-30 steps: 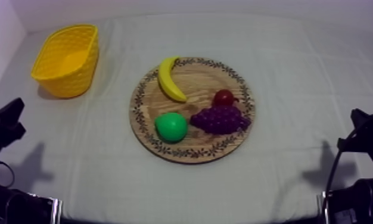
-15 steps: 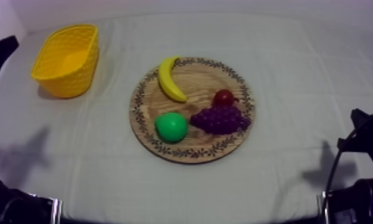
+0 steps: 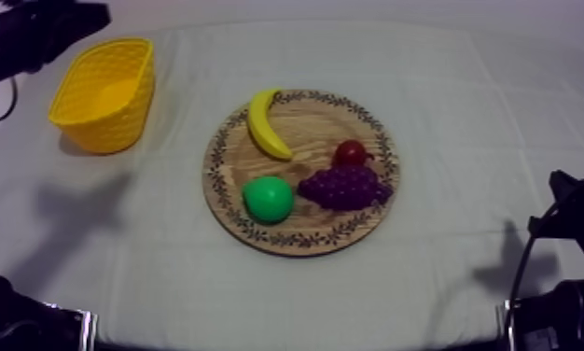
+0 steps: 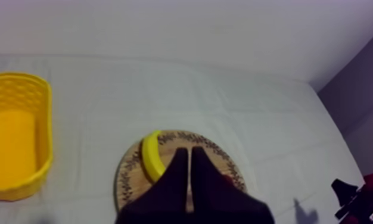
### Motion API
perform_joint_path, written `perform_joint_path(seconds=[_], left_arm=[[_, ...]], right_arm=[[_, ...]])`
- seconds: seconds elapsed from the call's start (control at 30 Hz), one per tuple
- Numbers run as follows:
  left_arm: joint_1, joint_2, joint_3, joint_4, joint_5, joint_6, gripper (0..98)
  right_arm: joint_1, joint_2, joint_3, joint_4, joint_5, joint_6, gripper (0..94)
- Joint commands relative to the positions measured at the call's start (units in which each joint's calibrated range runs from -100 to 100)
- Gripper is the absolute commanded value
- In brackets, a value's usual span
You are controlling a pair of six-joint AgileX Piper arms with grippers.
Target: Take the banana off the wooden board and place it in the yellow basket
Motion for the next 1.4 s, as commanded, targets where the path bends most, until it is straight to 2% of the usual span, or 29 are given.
perform_joint_path(seconds=[0.0, 0.23, 0.43, 0.63, 0.8, 1.03, 1.27, 1.37], left_arm=[[0.8, 6.9, -3.0, -0.10, 0.1, 1.5, 0.2], [1.6, 19.7, -9.4, -0.07, 1.9, 4.2, 0.2], [2.2, 28.9, -16.7, -0.11, 7.4, 6.6, 3.0], [2.4, 36.7, -22.2, 1.55, 9.8, 5.3, 4.9], [1.6, 42.0, -26.5, 2.41, 14.7, 5.4, 9.9], [-0.3, 46.9, -28.4, 4.33, 20.3, 1.0, 15.7], [-0.3, 48.3, -25.0, 7.34, 19.8, -2.7, 17.1], [-0.3, 48.5, -23.9, 9.35, 19.3, -4.3, 18.8]], right_arm=[[0.0, 0.0, 0.0, 0.0, 0.0, 0.0, 0.3], [0.0, 0.0, 0.0, 0.0, 0.0, 0.0, 0.3], [0.0, 0.0, 0.0, 0.0, 0.0, 0.0, 0.3], [0.0, 0.0, 0.0, 0.0, 0.0, 0.0, 0.3], [0.0, 0.0, 0.0, 0.0, 0.0, 0.0, 0.3], [0.0, 0.0, 0.0, 0.0, 0.0, 0.0, 0.3], [0.0, 0.0, 0.0, 0.0, 0.0, 0.0, 0.3], [0.0, 0.0, 0.0, 0.0, 0.0, 0.0, 0.3]])
